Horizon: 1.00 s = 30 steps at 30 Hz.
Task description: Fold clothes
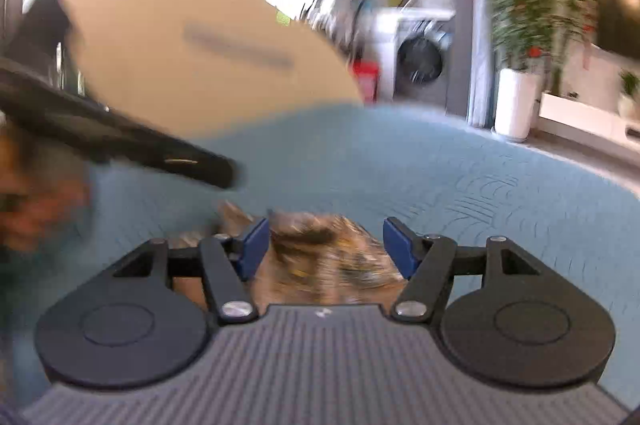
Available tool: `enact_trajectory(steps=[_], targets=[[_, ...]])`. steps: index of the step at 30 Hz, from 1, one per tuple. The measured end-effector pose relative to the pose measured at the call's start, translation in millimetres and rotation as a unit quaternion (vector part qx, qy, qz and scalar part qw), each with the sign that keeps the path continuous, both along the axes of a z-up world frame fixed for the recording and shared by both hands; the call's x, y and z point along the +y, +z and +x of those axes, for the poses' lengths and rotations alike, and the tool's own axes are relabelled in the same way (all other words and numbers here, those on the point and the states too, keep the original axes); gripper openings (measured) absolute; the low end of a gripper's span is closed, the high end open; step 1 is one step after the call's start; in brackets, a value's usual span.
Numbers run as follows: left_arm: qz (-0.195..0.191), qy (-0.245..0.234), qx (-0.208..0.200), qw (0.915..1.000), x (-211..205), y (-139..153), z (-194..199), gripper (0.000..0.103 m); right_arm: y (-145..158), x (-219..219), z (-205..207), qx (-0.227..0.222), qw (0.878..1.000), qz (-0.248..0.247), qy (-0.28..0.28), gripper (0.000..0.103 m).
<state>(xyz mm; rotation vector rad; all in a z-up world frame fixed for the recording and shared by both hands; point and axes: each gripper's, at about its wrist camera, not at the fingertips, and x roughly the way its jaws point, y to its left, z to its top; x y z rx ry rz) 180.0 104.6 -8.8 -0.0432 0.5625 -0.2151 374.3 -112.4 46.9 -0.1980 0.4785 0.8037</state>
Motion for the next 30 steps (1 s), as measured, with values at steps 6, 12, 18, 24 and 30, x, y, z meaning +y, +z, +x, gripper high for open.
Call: enact_trajectory(steps=[6, 12, 18, 24, 30], targets=[[-0.078, 0.032, -0.012, 0.9964, 12, -12, -10, 0.095, -14, 55, 59, 0.111, 0.990, -0.032, 0.081, 0.054], [-0.138, -0.053, -0.022, 0.9887, 23, -28, -1, 0.096, -35, 58, 84, 0.198, 0.978, -0.001, 0.067, 0.009], [-0.114, -0.123, 0.039, 0.9850, -9, -66, 30, 0.096, -53, 60, 109, 0.210, 0.978, -0.017, -0.007, 0.009], [-0.074, -0.127, 0.141, 0.9790, 2, -101, 34, 0.095, -61, 41, 107, 0.182, 0.982, -0.026, -0.043, 0.007], [-0.206, -0.110, 0.136, 0.9628, 51, -83, 29, 0.096, -32, 25, 74, 0.107, 0.994, 0.011, -0.028, 0.011]])
